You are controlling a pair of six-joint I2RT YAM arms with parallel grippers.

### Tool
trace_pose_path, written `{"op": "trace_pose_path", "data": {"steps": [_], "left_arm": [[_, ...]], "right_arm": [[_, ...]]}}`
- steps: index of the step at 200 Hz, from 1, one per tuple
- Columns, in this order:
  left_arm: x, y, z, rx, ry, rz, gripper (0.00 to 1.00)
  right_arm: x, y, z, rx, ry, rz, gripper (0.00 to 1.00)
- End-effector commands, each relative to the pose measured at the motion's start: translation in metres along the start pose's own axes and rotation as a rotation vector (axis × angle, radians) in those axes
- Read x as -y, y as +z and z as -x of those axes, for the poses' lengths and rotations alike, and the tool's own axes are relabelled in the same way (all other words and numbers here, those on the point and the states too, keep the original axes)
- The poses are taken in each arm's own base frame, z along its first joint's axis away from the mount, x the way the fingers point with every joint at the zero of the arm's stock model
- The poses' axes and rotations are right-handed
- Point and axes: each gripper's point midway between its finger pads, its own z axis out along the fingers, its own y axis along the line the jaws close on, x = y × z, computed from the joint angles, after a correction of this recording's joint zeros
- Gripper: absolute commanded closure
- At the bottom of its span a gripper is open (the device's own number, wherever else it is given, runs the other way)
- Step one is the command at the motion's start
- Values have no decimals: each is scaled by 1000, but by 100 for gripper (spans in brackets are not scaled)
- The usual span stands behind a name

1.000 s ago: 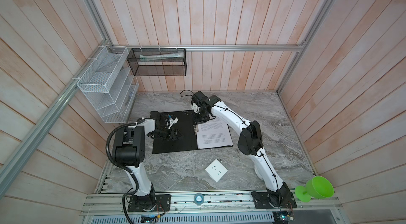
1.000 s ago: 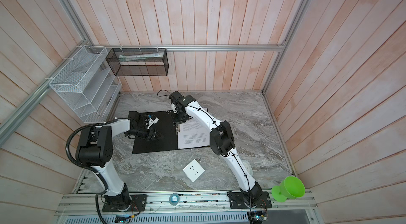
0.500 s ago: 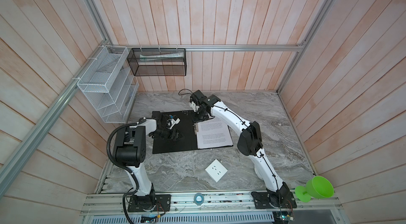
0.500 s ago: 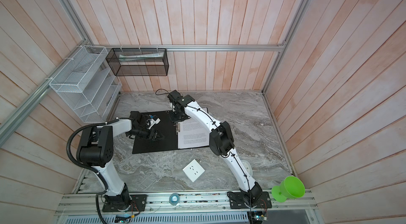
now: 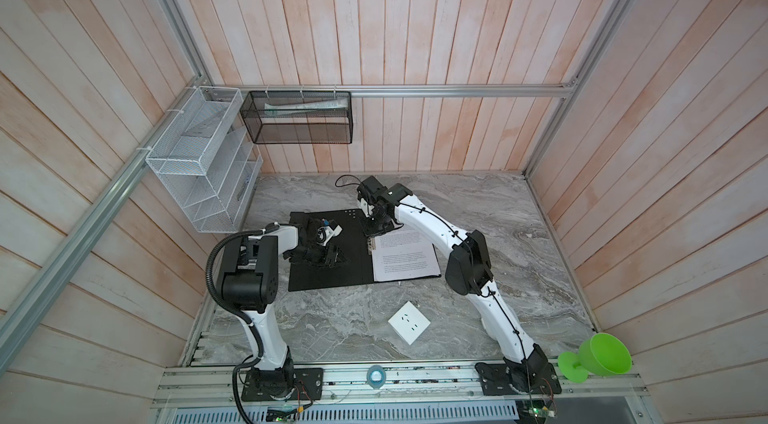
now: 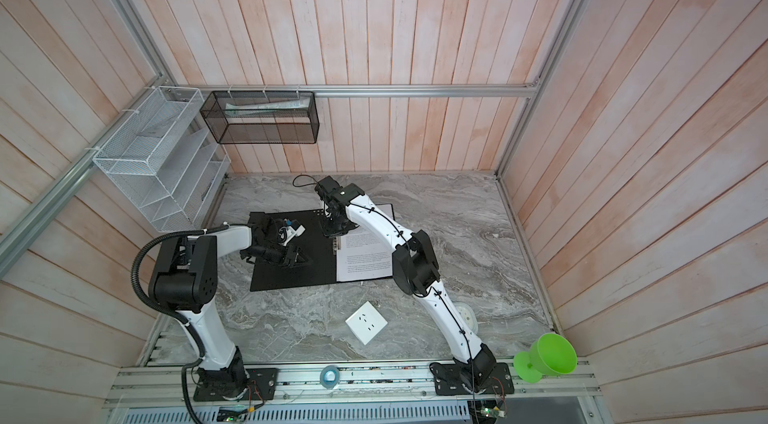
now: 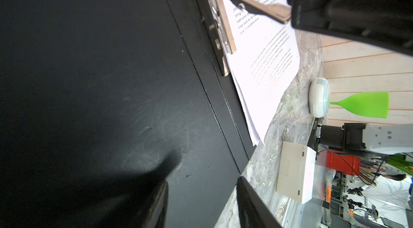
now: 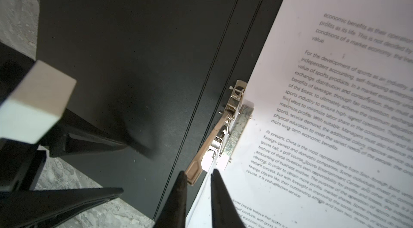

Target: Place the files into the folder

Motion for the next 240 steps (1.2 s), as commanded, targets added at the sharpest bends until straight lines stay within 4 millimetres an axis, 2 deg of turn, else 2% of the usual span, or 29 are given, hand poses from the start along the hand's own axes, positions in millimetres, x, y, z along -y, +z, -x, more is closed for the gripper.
{"op": "trace_pose_path", "data": {"steps": [1, 46, 122, 157, 176, 214, 240], "left_arm": [[-5, 2, 6, 12, 24, 44, 48], [-10, 4, 6, 8, 21, 73, 49], [-14, 12, 1, -13, -5, 50, 49], [-14, 13, 2, -13, -6, 43, 49], [-13, 13, 2, -13, -2, 34, 49], [-12, 13, 1, -13, 4, 30, 49], [-12, 14, 2, -15, 1, 25, 49]], "right_arm": [[3, 8, -9, -36, -14, -27, 80], [12, 13, -19, -73, -31, -79, 83], [17, 18, -31, -119, -62, -120, 86], [18, 15, -30, -116, -72, -136, 88], [13, 6, -21, -83, -81, -124, 85], [3, -40, 18, 108, -97, -128, 83], [5, -48, 39, 189, -53, -79, 83]]}}
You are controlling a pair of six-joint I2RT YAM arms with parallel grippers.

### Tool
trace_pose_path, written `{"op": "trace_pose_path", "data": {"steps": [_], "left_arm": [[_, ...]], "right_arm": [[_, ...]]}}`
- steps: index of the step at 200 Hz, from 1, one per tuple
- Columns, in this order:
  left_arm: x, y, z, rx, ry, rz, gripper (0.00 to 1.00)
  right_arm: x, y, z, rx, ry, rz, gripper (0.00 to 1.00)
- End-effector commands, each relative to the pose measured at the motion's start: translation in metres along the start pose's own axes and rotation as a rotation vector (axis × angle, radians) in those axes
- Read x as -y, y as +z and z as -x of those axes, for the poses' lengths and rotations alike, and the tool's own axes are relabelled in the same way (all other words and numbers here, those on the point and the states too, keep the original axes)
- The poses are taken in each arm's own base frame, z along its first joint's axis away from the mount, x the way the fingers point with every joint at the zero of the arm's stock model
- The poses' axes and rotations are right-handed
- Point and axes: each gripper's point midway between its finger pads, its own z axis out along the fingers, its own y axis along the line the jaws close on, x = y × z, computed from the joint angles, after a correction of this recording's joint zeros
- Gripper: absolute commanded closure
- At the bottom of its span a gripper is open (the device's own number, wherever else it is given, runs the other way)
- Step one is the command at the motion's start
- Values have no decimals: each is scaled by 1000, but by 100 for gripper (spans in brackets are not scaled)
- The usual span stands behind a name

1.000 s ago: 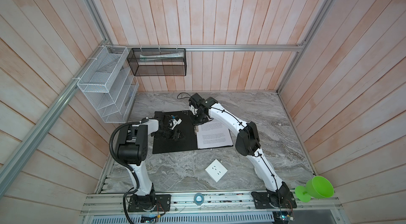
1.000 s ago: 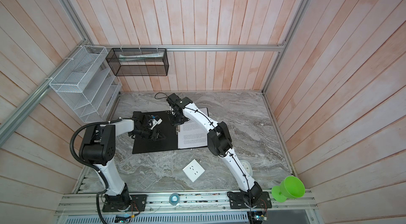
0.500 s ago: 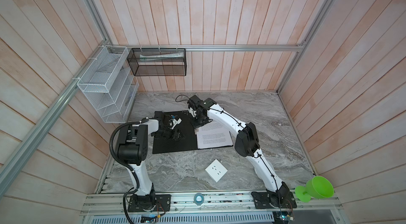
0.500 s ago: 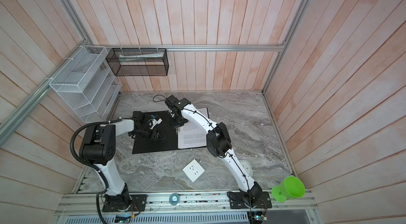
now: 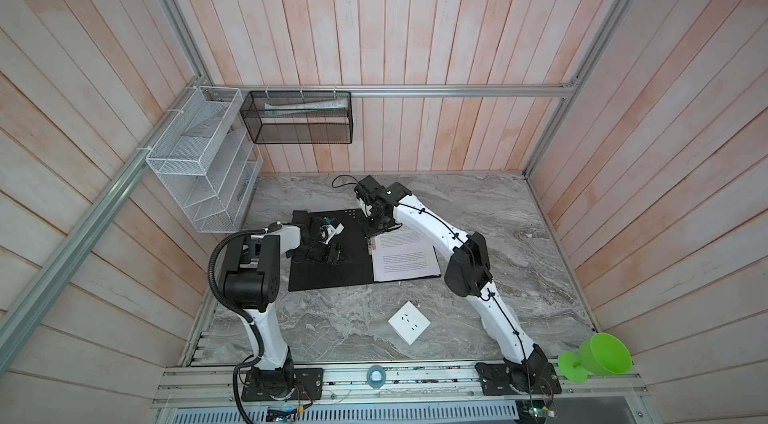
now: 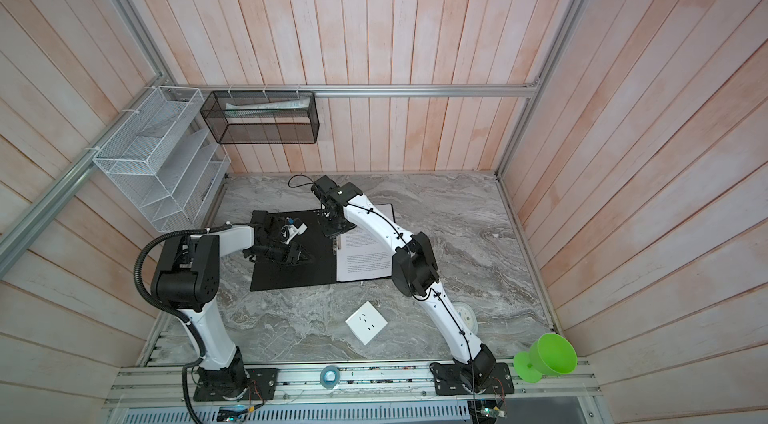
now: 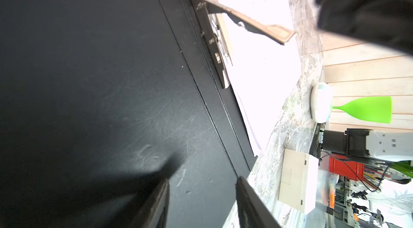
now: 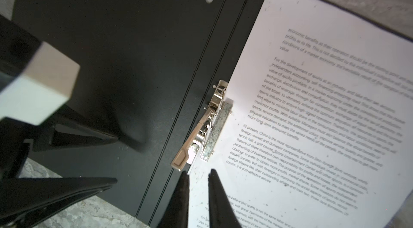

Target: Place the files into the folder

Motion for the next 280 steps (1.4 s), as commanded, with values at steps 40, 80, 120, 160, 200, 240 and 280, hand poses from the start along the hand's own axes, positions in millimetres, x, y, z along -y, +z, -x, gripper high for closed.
{"op": "trace_pose_path", "data": {"steps": [40, 80, 120, 160, 200, 240, 280], "left_arm": [[-12, 9, -7, -30, -8, 20, 49], [-12, 8, -5, -30, -17, 10, 48], [-13, 9, -5, -29, -24, 2, 49], [-14, 8, -4, -26, -24, 2, 49], [-14, 8, -4, -26, -24, 4, 49], [-15, 8, -3, -24, -24, 5, 48], [-14, 8, -3, -24, -26, 2, 49]], "right_arm": [[-19, -13, 42, 122, 64, 195, 83], [-19, 10, 15, 15, 47, 188, 85], [-24, 21, -7, -60, 10, 171, 86], [-14, 31, -25, -128, -7, 109, 87], [-8, 33, -31, -148, -16, 76, 90], [-6, 32, -32, -149, -18, 62, 93], [-6, 32, -39, -176, -25, 59, 93]]}}
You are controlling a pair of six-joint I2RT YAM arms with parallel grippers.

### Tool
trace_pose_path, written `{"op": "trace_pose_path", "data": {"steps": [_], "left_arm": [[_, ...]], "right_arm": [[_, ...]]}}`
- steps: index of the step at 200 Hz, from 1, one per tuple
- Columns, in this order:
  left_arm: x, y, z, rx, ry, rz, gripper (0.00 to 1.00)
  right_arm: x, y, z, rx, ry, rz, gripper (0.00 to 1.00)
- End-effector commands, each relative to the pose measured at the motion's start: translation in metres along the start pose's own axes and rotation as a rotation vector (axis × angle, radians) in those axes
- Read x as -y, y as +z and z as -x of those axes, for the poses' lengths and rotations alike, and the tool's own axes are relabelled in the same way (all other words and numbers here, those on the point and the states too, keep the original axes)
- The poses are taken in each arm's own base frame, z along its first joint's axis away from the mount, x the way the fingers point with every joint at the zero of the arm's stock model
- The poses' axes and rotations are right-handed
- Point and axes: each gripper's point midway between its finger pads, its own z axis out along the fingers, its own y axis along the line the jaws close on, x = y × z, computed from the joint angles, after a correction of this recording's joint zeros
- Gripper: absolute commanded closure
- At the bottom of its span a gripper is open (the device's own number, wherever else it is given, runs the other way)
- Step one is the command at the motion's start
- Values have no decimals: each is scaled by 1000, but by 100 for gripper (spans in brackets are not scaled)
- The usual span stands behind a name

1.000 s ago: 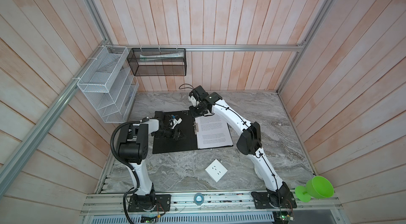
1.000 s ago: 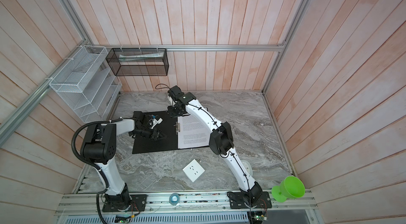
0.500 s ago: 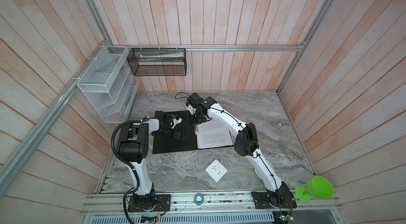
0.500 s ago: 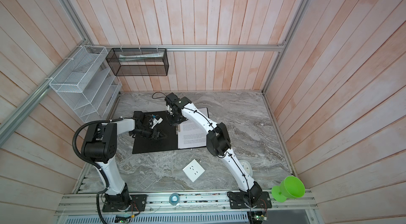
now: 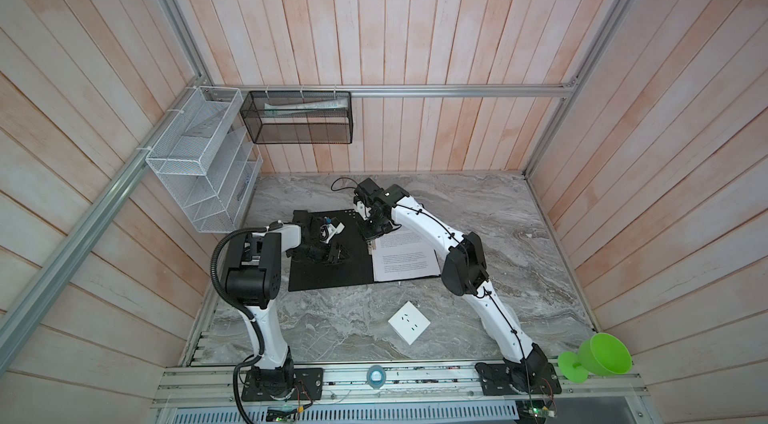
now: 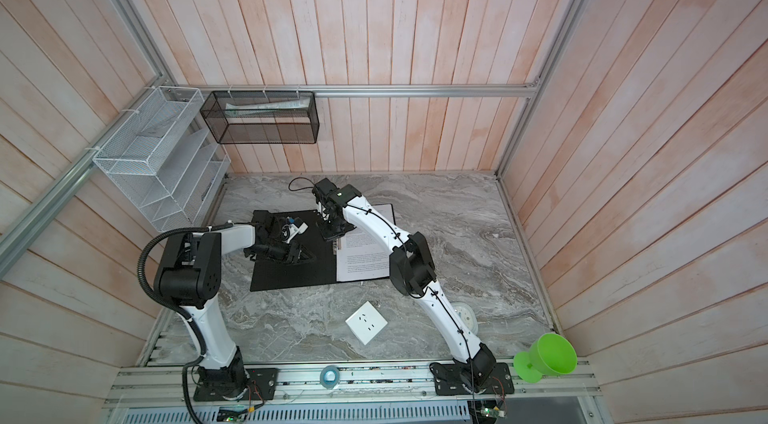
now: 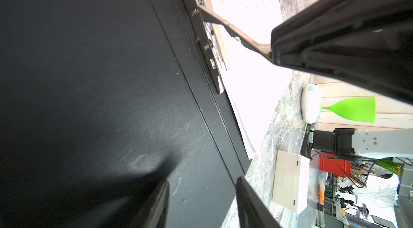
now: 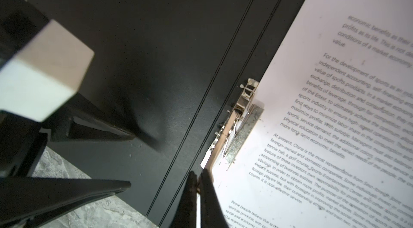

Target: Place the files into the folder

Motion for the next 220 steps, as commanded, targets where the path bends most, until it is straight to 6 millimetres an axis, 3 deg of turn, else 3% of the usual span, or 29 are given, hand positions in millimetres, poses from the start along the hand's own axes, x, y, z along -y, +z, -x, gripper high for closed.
{"op": "trace_pose_path", "data": {"steps": [1, 73, 220], "left_arm": [[-15, 5, -6, -28, -15, 40, 49], [-17, 5, -5, -25, -27, 37, 49], [-17, 4, -4, -18, -35, 28, 49]], "right_arm": [[10, 11, -24, -97, -8, -48, 93], [12, 22, -44, -172, -25, -61, 95], [14, 45, -64, -243, -57, -107, 95]]}}
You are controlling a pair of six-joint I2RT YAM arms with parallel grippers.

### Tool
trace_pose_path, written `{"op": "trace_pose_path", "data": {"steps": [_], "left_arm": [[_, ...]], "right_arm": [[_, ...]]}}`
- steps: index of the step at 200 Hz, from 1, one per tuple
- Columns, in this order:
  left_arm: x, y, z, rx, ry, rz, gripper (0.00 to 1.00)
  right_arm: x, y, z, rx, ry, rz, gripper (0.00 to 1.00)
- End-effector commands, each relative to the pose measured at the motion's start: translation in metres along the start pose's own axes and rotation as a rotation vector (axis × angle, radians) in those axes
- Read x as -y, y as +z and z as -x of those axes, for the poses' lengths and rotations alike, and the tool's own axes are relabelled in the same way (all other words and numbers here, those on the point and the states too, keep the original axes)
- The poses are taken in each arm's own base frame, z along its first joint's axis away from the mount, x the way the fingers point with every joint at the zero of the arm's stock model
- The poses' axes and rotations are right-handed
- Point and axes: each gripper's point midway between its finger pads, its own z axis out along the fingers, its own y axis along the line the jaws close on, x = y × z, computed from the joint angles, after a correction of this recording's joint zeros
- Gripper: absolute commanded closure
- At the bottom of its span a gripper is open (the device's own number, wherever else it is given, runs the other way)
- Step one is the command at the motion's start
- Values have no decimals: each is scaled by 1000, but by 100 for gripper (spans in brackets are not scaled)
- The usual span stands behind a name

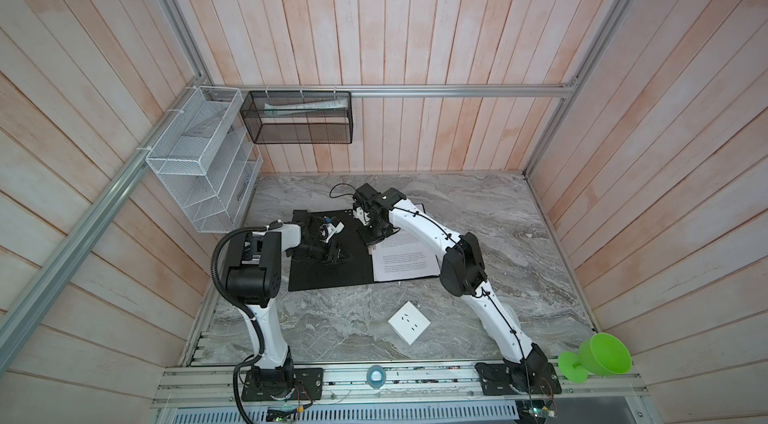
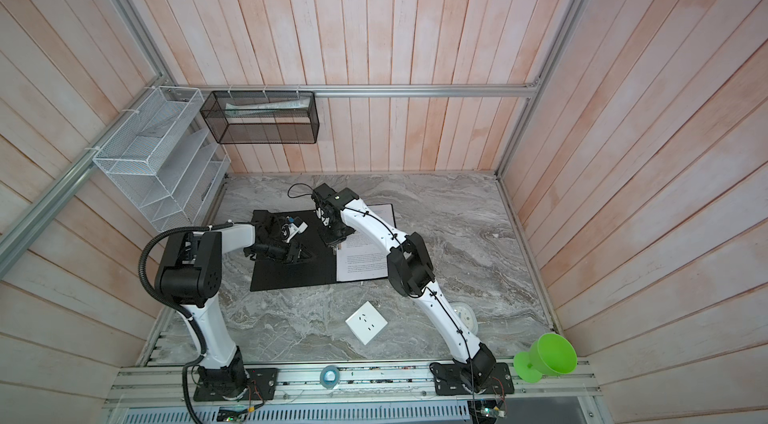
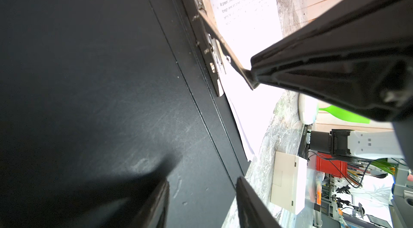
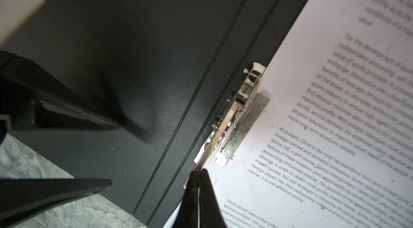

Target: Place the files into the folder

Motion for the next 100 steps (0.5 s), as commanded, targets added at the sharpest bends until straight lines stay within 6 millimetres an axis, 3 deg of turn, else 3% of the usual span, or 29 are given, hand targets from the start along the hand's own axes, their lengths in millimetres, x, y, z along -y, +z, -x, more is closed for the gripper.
{"op": "trace_pose_path", "data": {"steps": [1, 100], "left_arm": [[-16, 4, -6, -25, -27, 41, 49], [-17, 6, -7, -23, -38, 20, 49]], "right_arm": [[7, 34, -45, -182, -12, -65, 95], [24, 37, -51, -201, -22, -163, 96]]}}
